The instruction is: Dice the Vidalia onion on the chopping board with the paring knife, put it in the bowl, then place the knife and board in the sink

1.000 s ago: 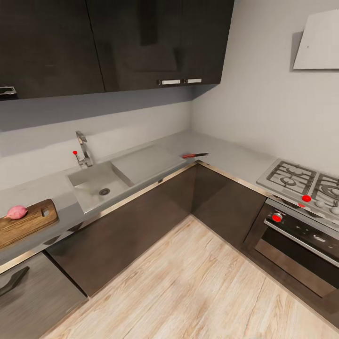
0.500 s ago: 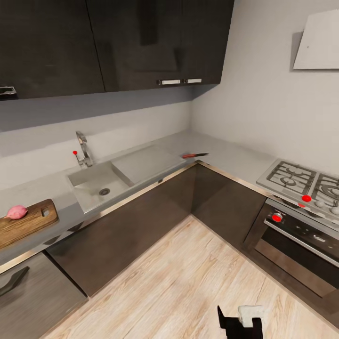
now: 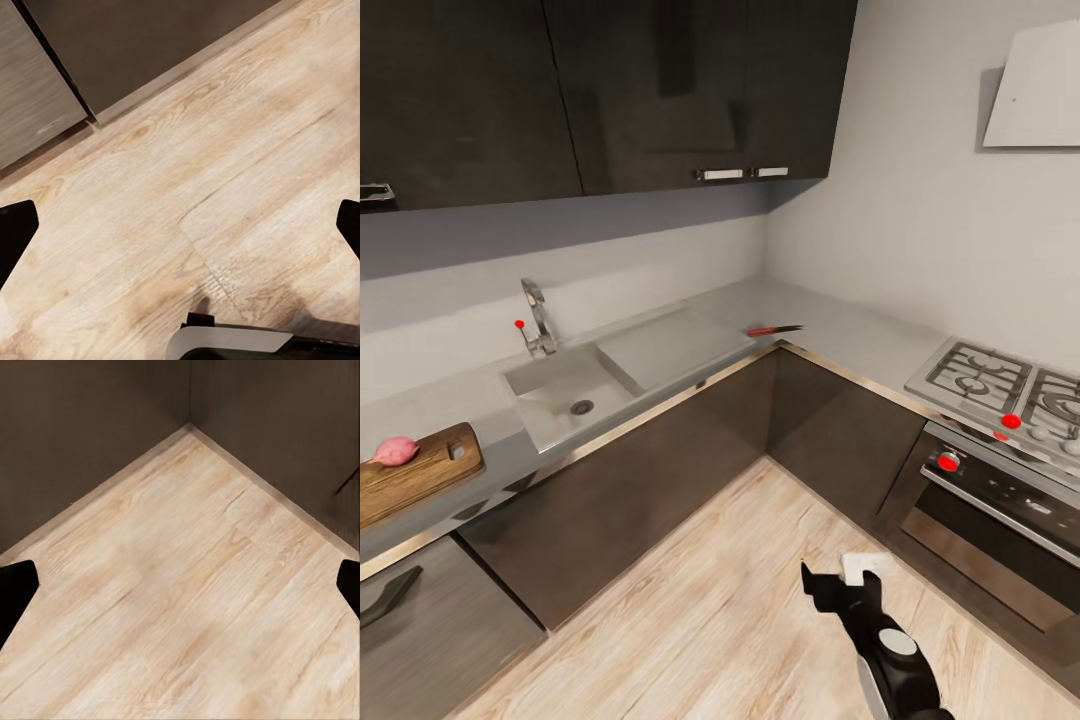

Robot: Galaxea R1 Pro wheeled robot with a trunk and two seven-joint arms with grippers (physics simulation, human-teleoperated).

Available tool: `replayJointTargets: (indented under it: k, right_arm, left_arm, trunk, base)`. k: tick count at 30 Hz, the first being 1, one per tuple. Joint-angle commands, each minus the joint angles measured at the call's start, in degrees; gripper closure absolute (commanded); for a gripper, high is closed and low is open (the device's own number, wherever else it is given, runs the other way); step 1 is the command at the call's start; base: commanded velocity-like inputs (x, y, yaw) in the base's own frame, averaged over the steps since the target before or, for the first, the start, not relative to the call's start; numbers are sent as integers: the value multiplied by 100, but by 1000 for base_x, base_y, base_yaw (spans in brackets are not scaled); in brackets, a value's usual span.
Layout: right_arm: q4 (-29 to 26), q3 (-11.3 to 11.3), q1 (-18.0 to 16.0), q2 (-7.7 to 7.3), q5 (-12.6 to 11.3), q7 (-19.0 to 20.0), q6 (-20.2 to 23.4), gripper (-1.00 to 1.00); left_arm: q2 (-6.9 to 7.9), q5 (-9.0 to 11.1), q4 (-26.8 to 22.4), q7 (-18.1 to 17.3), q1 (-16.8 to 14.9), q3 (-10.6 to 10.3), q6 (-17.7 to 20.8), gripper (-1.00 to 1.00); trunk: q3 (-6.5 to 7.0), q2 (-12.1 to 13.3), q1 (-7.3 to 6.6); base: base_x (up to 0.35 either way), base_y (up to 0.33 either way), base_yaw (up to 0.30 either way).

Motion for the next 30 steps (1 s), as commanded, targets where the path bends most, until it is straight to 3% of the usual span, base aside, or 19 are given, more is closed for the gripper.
replayJointTargets:
  k: [1,6,10,14,17,22,25,30]
  right_arm:
    - [-8,8,-86,22,39,-29,98,-100]
    - [-6,9,-903,348,464,-24,843,-100]
    - [2,9,-1410,597,808,-29,1143,-100]
    - [51,9,-1868,597,1002,-15,1484,-100]
    - [250,9,-2532,597,1044,-20,1897,-100]
    - [1448,9,-3937,597,1058,-157,2034,-100]
    - [1909,9,-4421,597,1058,-304,2037,-100]
    - [2796,9,-5549,597,1056,-612,2038,-100]
  left_arm:
    - [5,11,-9,51,-4,-47,-11,-100]
    - [5,11,6,51,-4,-47,-14,-100]
    - [5,11,9,51,-4,-47,-10,-100]
    - [5,11,12,51,-4,-47,-9,-100]
    - [5,11,26,51,-4,-47,-6,-100]
    - [-3,11,112,44,-4,-40,-5,-100]
    - [-3,11,120,43,-4,-39,-5,-100]
    - [-4,11,123,42,-4,-39,-5,-100]
  trunk:
    - [-12,-12,3]
    - [-12,-12,3]
    - [-12,-12,3]
    - [-12,-12,3]
    - [-12,-12,3]
    - [-12,-12,3]
    - [-12,-12,3]
    - [-12,-12,3]
  base:
    - [0,0,0]
    - [0,0,0]
    - [0,0,0]
    - [0,0,0]
    - [0,0,0]
    - [0,0,0]
    - [0,0,0]
    - [0,0,0]
